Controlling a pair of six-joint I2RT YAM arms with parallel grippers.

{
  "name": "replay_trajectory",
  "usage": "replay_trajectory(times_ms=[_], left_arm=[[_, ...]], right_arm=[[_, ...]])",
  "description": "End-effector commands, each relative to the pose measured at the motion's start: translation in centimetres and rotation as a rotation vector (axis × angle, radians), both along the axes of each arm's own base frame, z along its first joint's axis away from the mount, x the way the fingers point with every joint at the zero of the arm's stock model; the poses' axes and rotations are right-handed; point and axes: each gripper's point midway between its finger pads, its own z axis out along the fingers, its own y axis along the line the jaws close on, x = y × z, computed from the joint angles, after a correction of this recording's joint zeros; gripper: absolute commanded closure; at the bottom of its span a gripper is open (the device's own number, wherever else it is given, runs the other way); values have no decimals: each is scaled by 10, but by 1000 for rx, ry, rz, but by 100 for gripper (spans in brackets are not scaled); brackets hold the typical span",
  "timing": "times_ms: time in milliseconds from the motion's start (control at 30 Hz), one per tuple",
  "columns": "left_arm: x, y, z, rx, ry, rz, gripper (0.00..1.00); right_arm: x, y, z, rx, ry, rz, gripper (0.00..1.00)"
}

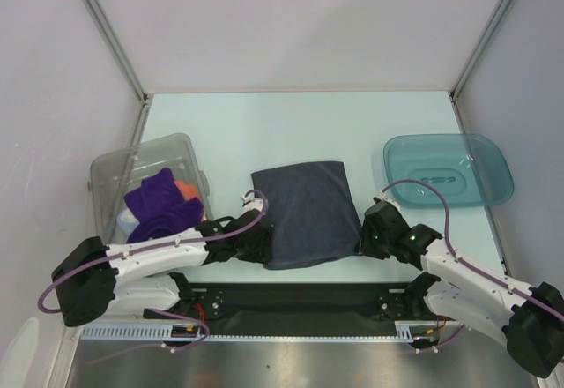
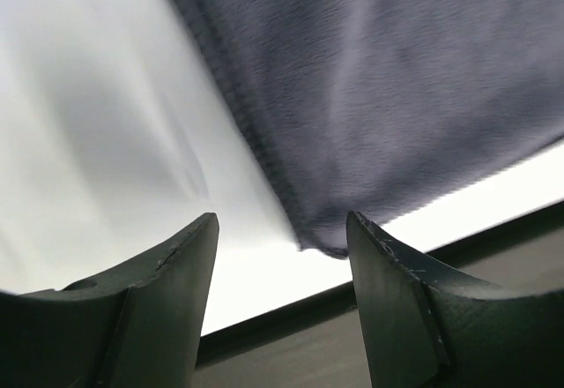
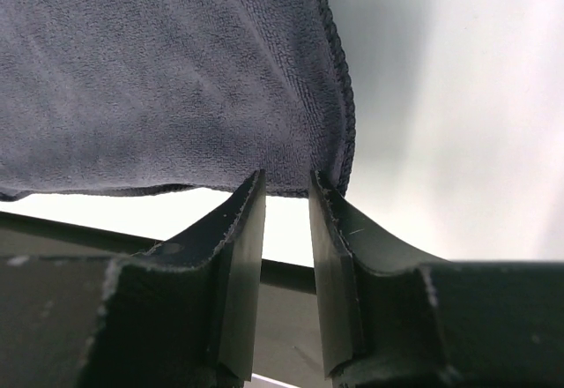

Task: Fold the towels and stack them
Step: Fold the towel

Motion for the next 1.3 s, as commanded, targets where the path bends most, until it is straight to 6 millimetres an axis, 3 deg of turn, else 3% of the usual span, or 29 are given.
replay_trajectory(times_ms=[0, 100, 200, 300, 400, 433, 533, 667, 700, 767, 800, 833, 900, 933, 1000, 1033, 1067, 1100, 1133, 1200, 1233, 1267], left_arm=[[1, -24, 23, -143, -26, -32, 34], [-1, -32, 24, -191, -20, -40, 34], [-3, -30, 11, -170, 6, -31, 34], [-6, -23, -7, -107, 43, -13, 38], [-9, -14, -22, -52, 71, 7, 54], [-10, -12, -26, -34, 80, 13, 71], [-11, 2, -32, 34, 89, 48, 100], [-7, 10, -19, 67, 67, 68, 100], [-3, 9, -8, 79, 61, 67, 98], [3, 10, 7, 111, 33, 56, 62], [9, 20, 16, 165, 4, 74, 47], [20, 14, 36, 147, -41, 72, 30], [36, 14, 55, 137, -86, 89, 25], [48, 5, 72, 97, -118, 64, 23], [75, 1, 92, 45, -164, 85, 23], [89, -6, 108, 5, -196, 76, 23], [101, -5, 113, 18, -225, 41, 23], [125, 0, 122, -4, -263, 67, 23], [141, 1, 134, 4, -311, 36, 24], [176, 16, 136, 27, -342, 68, 27], [190, 16, 148, 28, -380, 21, 28], [196, 10, 150, -8, -369, -18, 28]], right_arm=[[7, 7, 8, 22, -23, -10, 69], [18, 7, 24, -2, -58, -5, 69], [27, 8, 31, -14, -91, -5, 69], [26, 11, 19, -21, -72, 10, 69], [20, 10, 3, -29, -34, 17, 69], [14, 8, -4, -31, -14, 11, 69], [0, 4, -13, -27, 15, 7, 69], [0, 9, 3, 15, -19, -1, 66], [4, 11, 11, 19, -38, 3, 66], [20, 19, 35, 21, -102, 36, 62], [26, 22, 44, 19, -126, 50, 60], [34, 25, 53, 12, -152, 60, 57], [63, 38, 82, 0, -230, 119, 53], [74, 48, 94, 11, -254, 170, 52], [117, 57, 121, -52, -349, 258, 50], [129, 63, 127, -59, -372, 304, 48], [144, 67, 133, -57, -400, 337, 47], [162, 63, 135, -56, -405, 357, 46], [181, 73, 136, -42, -403, 430, 45], [208, 62, 131, -49, -373, 446, 45], [227, 66, 128, -56, -366, 494, 44], [232, 61, 122, -69, -333, 509, 44]])
